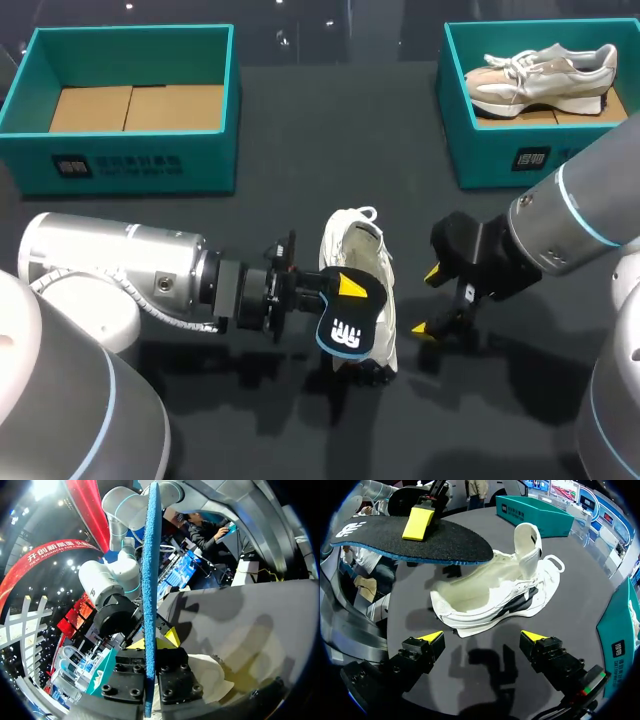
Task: Take the shoe out of the shoebox, open the shoe tongue, remove and reinsert the insole, then place the shoe into the shoebox
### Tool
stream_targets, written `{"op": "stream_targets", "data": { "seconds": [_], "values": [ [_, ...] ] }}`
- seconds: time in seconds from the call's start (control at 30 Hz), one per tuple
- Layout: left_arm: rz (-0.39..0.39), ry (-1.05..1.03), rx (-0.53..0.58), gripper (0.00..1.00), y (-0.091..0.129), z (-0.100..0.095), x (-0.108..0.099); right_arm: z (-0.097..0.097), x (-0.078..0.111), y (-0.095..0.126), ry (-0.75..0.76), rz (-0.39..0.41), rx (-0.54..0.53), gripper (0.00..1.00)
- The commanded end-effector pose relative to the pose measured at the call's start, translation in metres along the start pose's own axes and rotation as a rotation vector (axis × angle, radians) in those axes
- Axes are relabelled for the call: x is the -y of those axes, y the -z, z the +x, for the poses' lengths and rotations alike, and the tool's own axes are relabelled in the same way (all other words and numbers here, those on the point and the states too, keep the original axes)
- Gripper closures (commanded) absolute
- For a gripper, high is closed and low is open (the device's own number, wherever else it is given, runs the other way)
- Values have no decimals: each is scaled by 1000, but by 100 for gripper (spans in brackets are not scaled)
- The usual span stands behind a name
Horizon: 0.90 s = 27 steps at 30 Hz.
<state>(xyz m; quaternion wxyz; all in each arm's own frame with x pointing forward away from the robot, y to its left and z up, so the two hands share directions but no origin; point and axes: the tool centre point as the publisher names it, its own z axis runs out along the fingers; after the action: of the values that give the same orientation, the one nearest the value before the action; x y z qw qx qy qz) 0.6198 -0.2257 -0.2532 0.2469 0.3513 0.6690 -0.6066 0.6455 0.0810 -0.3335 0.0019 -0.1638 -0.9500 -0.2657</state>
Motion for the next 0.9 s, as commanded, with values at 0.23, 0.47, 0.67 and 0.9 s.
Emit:
{"op": "stream_targets", "data": {
  "seconds": [0.23,0.47,0.67,0.9],
  "values": [
    [17,37,-17,100,-7,5,1,9,-12,-18,122,45,26,0],
    [15,54,-19,100,-8,10,1,1,-11,-27,143,74,4,0],
    [12,62,-14,100,-8,14,-1,-4,-6,-34,128,71,-4,0],
    [12,67,-23,100,-9,16,-1,-4,-2,-36,117,50,-11,0]
  ]
}}
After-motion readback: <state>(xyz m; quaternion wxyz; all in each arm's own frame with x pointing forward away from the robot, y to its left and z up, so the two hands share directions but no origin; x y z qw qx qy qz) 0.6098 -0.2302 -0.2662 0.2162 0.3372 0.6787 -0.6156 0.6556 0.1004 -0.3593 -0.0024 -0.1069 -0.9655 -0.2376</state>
